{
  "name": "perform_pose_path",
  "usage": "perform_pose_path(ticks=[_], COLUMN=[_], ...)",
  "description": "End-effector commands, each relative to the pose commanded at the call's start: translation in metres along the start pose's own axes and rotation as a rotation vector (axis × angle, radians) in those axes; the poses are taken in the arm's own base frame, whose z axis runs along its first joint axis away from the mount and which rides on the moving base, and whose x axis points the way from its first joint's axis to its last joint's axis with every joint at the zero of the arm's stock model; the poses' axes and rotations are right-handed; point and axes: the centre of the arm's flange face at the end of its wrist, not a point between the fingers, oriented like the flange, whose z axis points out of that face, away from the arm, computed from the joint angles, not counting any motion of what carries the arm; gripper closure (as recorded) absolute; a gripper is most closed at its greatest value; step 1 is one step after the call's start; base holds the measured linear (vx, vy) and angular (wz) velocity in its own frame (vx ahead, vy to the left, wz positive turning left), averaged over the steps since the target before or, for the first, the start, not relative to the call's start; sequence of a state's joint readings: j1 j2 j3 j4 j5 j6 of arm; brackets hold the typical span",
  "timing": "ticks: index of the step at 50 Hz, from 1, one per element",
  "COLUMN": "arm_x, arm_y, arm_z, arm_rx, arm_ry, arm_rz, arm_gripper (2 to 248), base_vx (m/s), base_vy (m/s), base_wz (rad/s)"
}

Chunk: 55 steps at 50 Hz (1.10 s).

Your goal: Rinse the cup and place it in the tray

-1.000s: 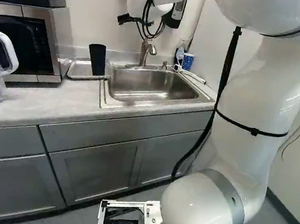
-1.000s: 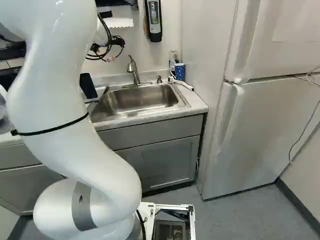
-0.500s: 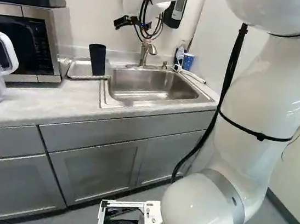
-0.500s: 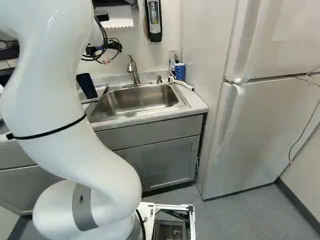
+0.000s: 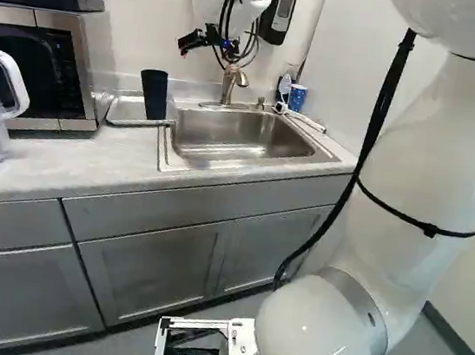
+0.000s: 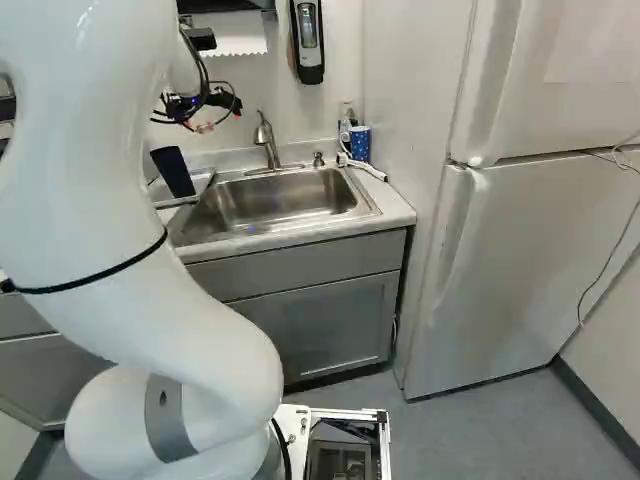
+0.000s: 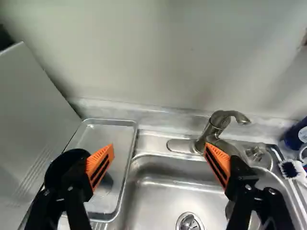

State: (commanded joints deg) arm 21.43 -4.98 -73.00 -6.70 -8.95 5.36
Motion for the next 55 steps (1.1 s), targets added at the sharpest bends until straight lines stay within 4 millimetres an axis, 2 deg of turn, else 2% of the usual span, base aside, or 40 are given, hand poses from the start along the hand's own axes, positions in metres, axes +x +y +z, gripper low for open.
perform_pose_path(ticks=[30,55], arm_x=[-0.029,-0.058], arm_y=[-0.008,0.006], arm_z=[-0.030,-0.066], arm_rx=[0.013,-0.006], arm_ry=[-0.140,-0.206], arm_rz=[0.056,0.101], arm_gripper=[3,3], base_vx=[0.000,0.000], base_vy=[0.000,0.000], base_wz=[0.000,0.000])
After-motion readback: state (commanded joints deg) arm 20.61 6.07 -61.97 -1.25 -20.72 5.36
